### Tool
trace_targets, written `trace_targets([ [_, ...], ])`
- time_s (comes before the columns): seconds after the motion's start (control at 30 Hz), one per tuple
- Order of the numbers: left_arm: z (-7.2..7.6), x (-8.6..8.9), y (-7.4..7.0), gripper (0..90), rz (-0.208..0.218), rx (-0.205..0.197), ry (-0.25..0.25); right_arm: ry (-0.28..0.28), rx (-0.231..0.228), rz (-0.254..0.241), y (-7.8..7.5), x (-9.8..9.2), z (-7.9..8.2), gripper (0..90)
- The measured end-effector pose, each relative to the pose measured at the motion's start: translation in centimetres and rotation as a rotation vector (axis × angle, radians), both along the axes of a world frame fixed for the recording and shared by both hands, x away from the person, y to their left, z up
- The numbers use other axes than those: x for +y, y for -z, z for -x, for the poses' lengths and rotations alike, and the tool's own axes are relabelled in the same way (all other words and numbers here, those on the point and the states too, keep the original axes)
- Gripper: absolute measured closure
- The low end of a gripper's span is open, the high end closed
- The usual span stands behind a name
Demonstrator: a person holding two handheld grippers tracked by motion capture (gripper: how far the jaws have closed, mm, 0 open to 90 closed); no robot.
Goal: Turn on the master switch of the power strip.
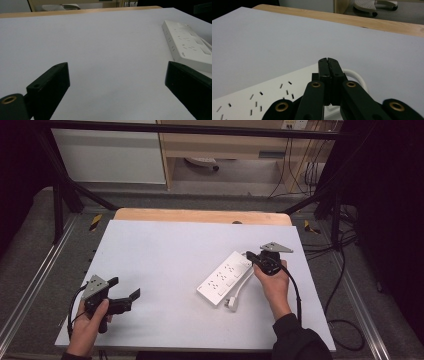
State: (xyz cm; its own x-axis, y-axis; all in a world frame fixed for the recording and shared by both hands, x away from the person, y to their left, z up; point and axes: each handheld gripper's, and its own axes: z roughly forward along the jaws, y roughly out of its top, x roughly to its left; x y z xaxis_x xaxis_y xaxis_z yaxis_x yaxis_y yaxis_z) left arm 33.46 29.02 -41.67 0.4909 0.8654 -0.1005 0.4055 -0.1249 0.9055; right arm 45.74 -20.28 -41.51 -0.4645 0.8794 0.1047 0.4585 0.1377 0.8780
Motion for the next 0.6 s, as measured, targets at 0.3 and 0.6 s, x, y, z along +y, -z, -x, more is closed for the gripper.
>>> trace_targets([
  [0.3,0.0,0.0,0.0,5.7,0.001,0.002,0.000,0.004,0.008,-0.010,0.7,-0.2,0.3,90.0],
  [0.6,0.0,0.0,0.1,5.7,-0.001,0.004,0.001,0.007,0.012,-0.020,1.4,-0.2,0.5,90.0],
])
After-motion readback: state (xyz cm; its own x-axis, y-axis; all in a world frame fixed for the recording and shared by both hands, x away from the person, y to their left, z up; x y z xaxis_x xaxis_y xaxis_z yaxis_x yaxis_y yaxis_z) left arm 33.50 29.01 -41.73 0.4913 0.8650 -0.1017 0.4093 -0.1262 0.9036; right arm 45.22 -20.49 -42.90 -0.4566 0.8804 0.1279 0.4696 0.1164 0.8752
